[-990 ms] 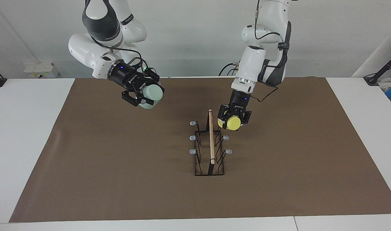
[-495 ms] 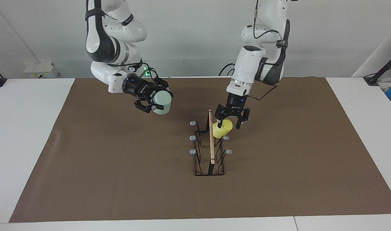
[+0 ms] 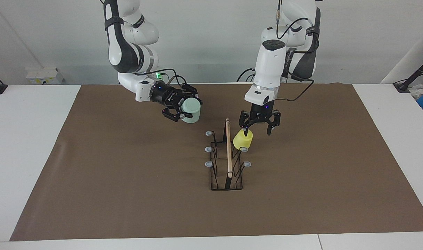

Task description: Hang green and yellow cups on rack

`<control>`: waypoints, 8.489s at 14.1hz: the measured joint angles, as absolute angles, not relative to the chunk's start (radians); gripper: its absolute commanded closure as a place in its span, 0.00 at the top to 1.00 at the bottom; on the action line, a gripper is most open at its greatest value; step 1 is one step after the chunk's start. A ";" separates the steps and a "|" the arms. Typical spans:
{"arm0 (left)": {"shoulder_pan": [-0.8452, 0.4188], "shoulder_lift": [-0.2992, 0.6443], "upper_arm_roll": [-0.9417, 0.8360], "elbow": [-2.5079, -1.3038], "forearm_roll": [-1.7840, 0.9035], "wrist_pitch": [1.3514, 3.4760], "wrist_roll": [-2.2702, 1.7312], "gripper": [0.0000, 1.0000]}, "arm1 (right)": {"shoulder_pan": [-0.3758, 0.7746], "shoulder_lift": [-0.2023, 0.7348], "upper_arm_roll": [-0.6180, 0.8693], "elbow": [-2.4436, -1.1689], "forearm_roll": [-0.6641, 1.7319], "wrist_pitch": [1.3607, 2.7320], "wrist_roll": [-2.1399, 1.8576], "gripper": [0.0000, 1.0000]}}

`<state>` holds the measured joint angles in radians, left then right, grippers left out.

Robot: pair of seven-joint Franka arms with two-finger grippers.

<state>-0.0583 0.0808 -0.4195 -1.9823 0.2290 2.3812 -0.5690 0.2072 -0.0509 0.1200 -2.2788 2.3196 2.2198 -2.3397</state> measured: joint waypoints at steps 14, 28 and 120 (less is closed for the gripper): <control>-0.075 -0.041 -0.023 -1.883 0.052 1.982 0.149 1.00 | 0.364 0.173 0.121 -2.244 2.592 2.121 -2.622 0.00; -0.072 -0.011 0.045 -1.615 -0.017 1.643 0.210 1.00 | 0.358 0.253 0.108 -2.234 2.592 2.104 -2.686 0.00; -0.073 -0.011 0.061 -1.615 -0.024 1.633 0.213 1.00 | -0.083 -0.020 0.103 -1.839 0.191 1.796 -0.441 1.00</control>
